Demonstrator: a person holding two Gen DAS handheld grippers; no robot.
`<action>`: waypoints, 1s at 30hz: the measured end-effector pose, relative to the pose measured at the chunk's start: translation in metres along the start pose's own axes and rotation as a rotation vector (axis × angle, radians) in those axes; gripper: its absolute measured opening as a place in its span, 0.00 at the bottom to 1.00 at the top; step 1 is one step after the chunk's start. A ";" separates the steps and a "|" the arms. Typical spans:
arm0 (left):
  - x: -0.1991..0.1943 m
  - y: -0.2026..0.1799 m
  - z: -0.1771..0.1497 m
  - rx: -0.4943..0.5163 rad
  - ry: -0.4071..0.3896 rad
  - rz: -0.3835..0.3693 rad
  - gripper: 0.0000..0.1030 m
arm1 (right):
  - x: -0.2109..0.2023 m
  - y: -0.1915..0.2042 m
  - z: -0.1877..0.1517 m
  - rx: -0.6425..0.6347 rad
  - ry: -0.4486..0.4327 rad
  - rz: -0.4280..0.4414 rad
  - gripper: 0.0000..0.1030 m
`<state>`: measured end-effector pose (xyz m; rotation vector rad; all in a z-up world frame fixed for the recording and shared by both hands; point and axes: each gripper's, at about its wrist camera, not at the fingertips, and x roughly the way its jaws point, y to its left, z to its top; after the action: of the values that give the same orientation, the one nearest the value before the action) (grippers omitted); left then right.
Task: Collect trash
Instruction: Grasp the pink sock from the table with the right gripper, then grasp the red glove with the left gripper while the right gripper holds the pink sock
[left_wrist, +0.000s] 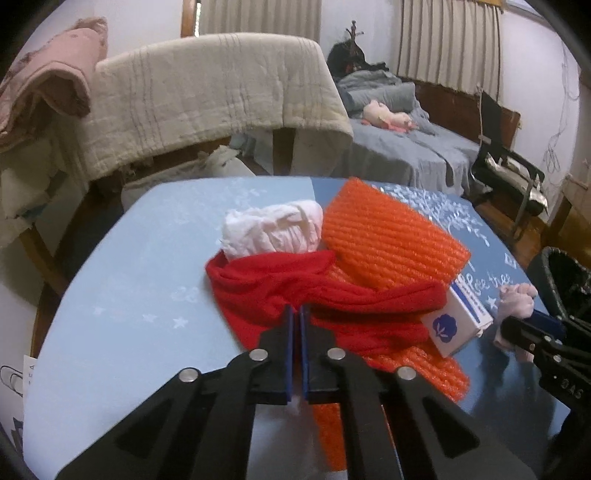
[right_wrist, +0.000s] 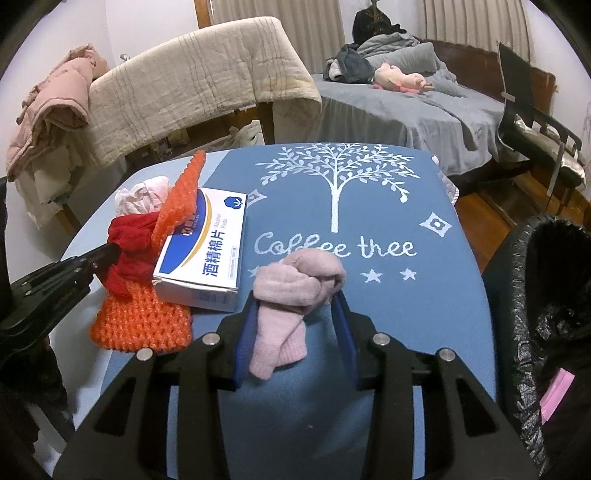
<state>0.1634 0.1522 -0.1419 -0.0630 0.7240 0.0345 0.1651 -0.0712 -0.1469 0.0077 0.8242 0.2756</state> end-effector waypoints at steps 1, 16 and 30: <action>-0.004 0.002 0.000 -0.009 -0.019 0.002 0.03 | -0.002 0.000 0.000 0.000 -0.003 0.000 0.37; -0.061 -0.001 -0.005 -0.010 -0.099 -0.026 0.03 | -0.048 -0.004 0.004 0.010 -0.083 0.029 0.37; -0.026 0.009 -0.015 -0.028 0.015 0.058 0.78 | -0.037 0.006 -0.007 -0.005 -0.041 0.033 0.37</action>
<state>0.1340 0.1595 -0.1362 -0.0689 0.7399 0.0997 0.1347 -0.0754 -0.1239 0.0221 0.7832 0.3077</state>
